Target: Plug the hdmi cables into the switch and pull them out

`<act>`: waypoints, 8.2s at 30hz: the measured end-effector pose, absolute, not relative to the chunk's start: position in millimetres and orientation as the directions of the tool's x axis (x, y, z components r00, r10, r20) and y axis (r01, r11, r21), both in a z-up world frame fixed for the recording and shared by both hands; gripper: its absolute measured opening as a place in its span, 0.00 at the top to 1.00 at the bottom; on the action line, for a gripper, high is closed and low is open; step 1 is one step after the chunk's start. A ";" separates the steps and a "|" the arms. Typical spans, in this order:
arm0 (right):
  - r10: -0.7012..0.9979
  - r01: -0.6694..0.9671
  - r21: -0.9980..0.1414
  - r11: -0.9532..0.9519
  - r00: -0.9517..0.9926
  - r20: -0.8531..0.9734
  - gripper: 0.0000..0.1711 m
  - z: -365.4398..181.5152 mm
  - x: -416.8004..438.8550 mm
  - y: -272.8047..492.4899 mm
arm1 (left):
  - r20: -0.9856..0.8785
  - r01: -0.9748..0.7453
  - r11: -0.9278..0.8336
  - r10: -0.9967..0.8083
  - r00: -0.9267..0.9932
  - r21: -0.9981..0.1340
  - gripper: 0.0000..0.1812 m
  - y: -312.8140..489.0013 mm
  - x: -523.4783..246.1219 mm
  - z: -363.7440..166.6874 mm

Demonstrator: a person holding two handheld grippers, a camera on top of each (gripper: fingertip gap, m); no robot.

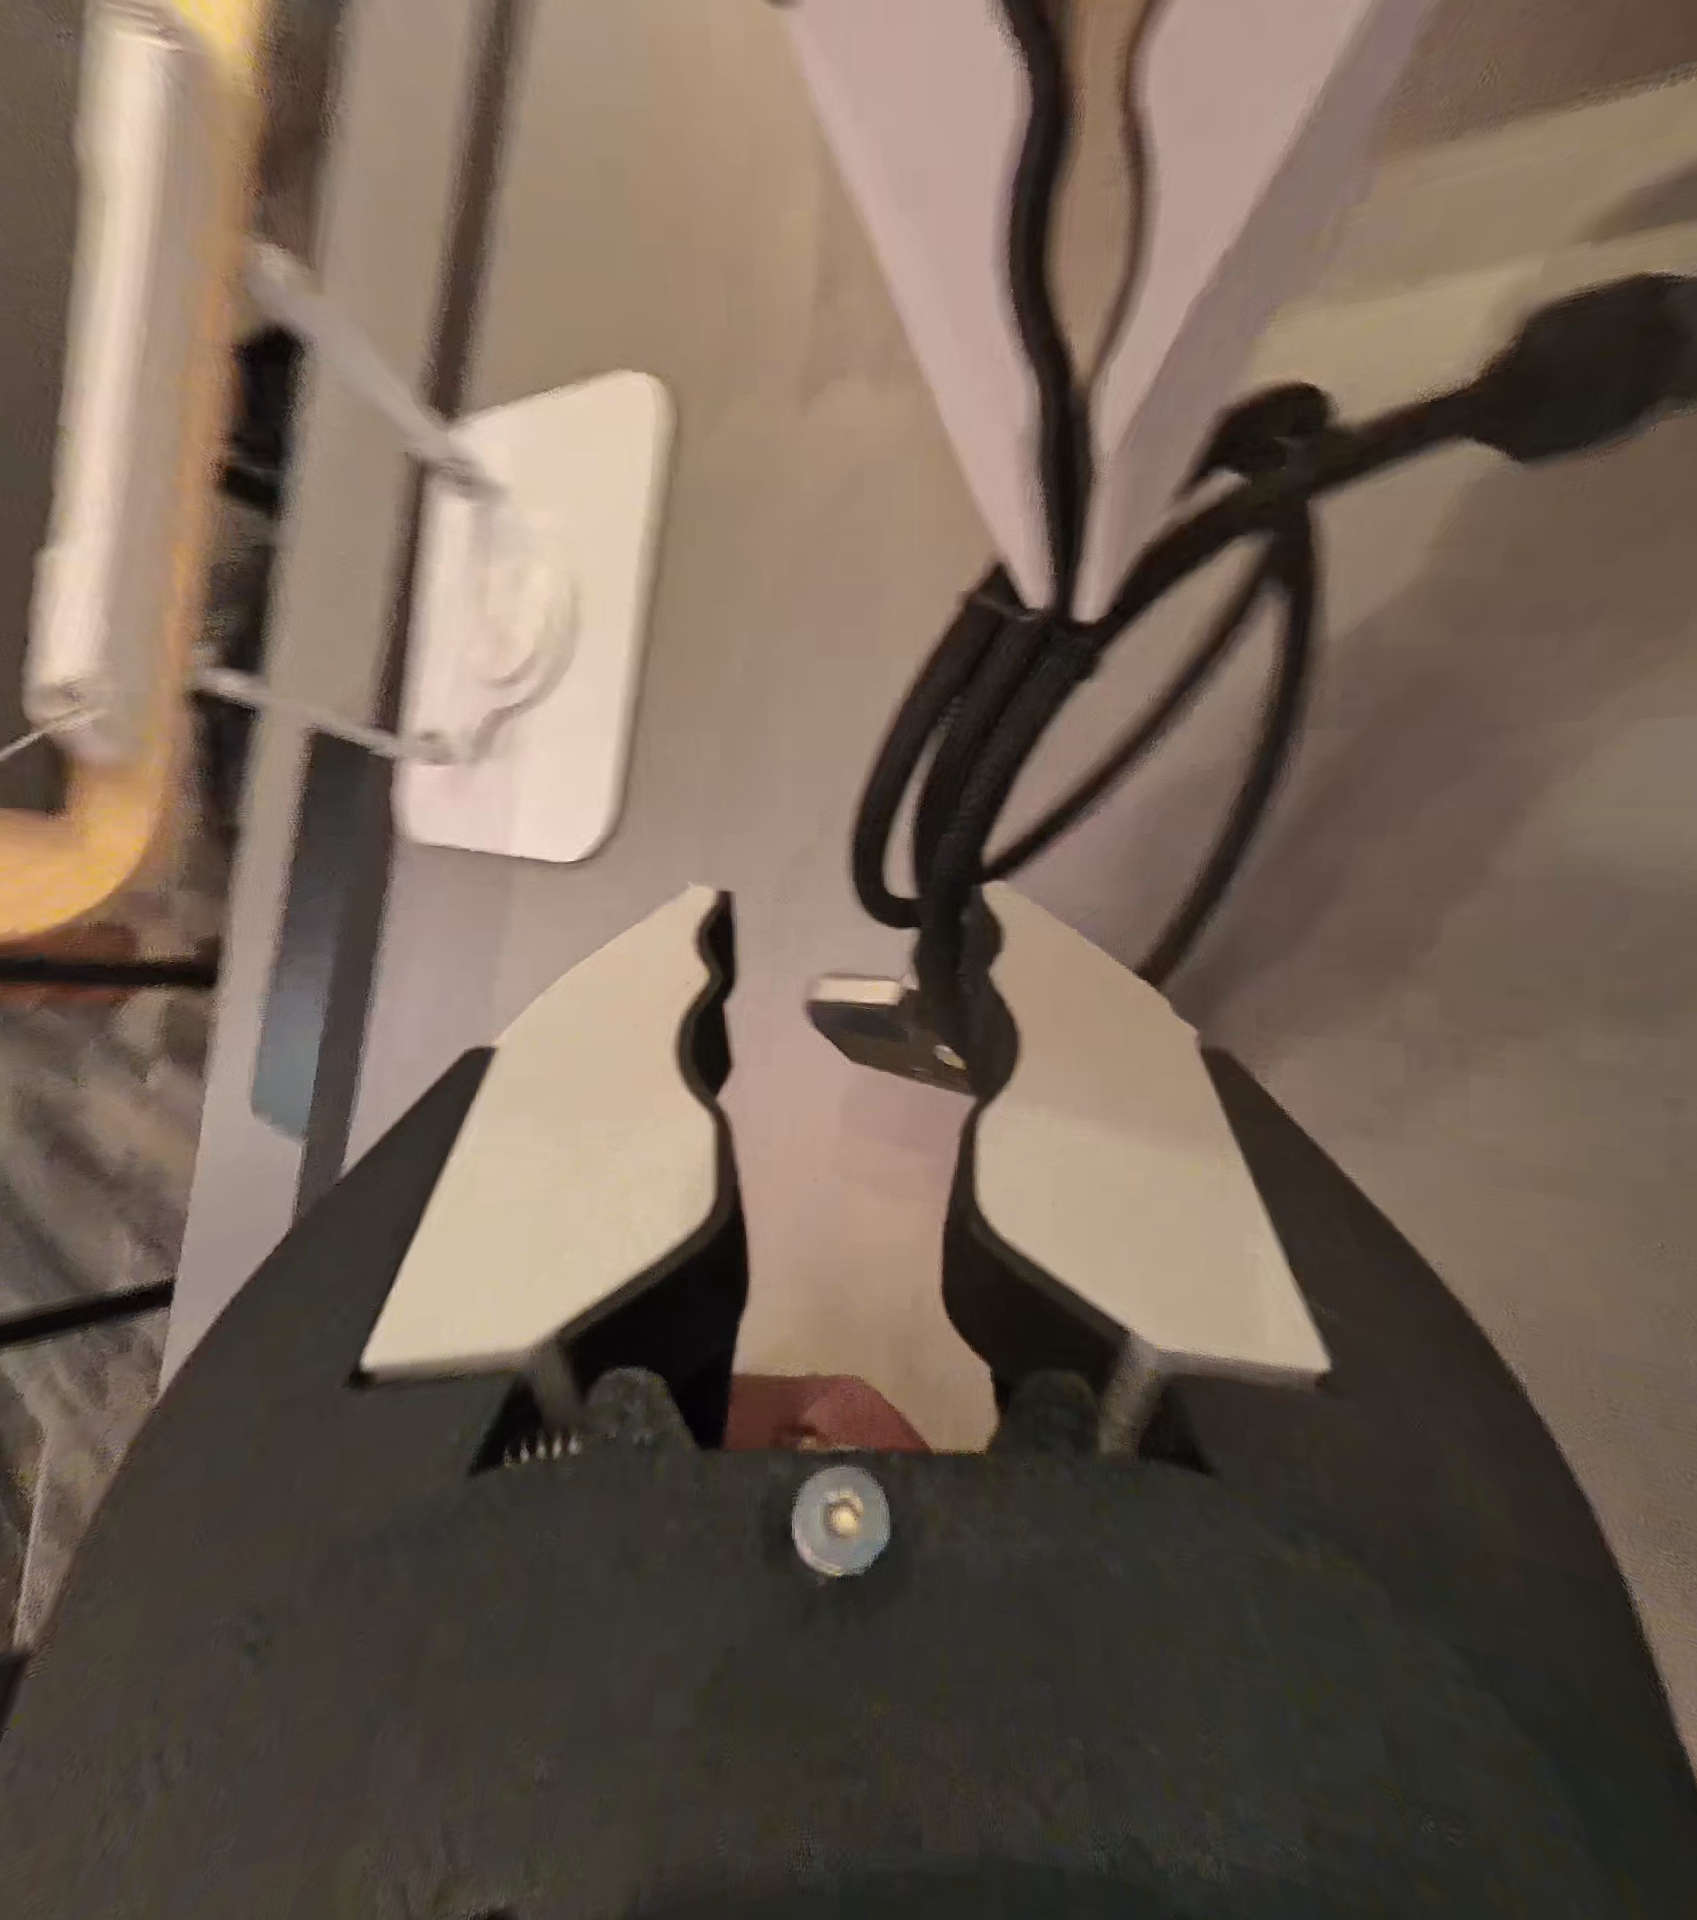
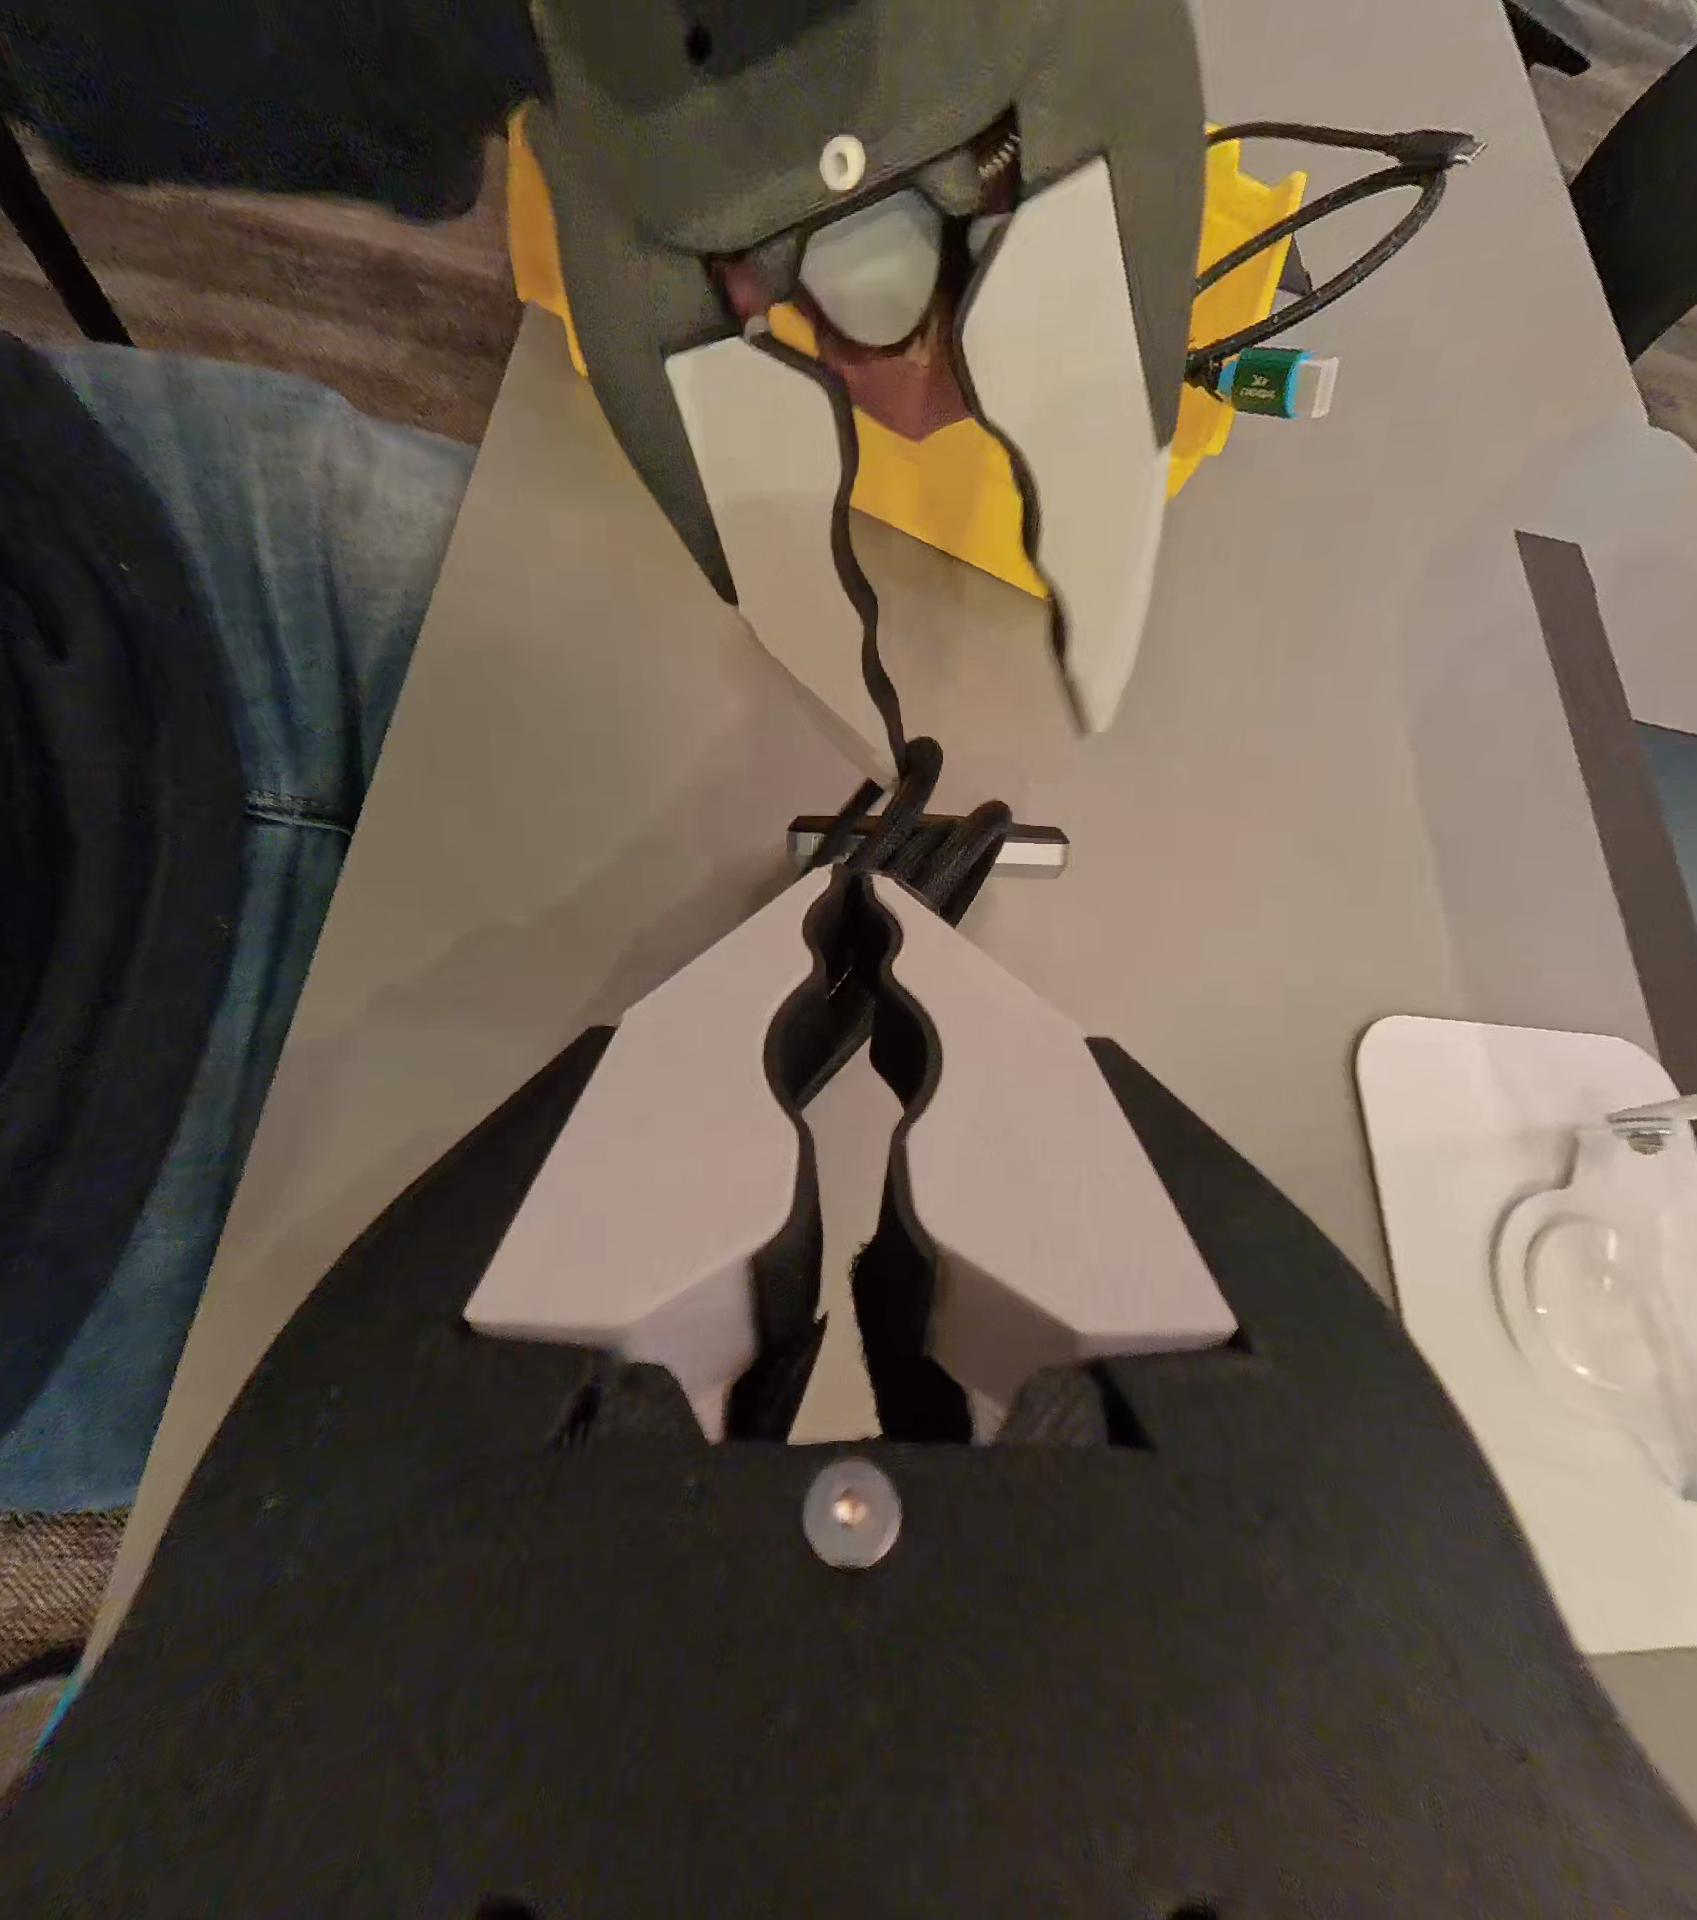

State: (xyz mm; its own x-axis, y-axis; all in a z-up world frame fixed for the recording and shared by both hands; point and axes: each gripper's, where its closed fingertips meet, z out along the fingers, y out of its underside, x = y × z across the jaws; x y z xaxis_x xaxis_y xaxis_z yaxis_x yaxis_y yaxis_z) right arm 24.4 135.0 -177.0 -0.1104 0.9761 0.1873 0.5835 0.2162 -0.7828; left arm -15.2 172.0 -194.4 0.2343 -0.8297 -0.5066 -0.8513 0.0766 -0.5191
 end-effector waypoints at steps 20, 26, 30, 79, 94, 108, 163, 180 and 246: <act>0.983 0.625 -0.759 0.183 -0.137 0.125 1.00 -199.8 11.2 115.5 | -0.449 -0.692 0.174 -0.861 0.239 -0.701 0.97 184.2 48.0 -199.4; 0.996 0.575 -0.813 0.088 -0.030 0.087 1.00 -189.0 19.0 133.4 | -0.390 -0.580 0.035 -0.772 0.502 -0.814 0.84 187.7 9.8 -159.9; 0.997 0.551 -0.833 0.044 0.025 0.069 1.00 -183.4 21.1 144.0 | -0.369 -0.554 -0.047 -0.698 0.613 -0.831 0.66 146.8 3.8 -163.4; 0.986 0.600 -0.792 0.115 0.031 0.166 1.00 -152.7 27.7 142.7 | -0.829 -0.824 0.249 -0.399 0.391 -0.509 0.92 163.7 6.3 -158.1; 0.933 0.538 -0.762 0.359 -0.179 0.313 1.00 -135.9 27.8 114.0 | -0.477 -0.810 0.434 -0.850 -0.223 -0.395 0.88 153.5 22.2 -148.8; 0.966 0.529 -0.837 0.142 0.110 0.233 1.00 -161.2 41.8 149.9 | -0.421 -0.777 0.155 -0.894 0.152 -0.610 0.77 187.3 35.3 -179.6; 0.985 0.577 -0.816 -0.021 0.149 0.081 1.00 -167.1 49.8 153.0 | -0.384 -0.628 0.053 -0.830 0.406 -0.777 0.58 144.5 63.0 -194.7; 0.986 0.650 -0.757 0.067 0.075 0.151 1.00 -165.7 64.4 147.7 | -0.624 -0.771 0.093 -0.652 0.432 -0.631 0.92 164.1 36.9 -188.9; 0.853 0.614 -0.771 0.168 0.301 0.426 1.00 -136.7 93.7 160.4 | -0.880 -0.860 0.195 -0.179 0.441 -0.471 0.93 170.0 54.6 -140.8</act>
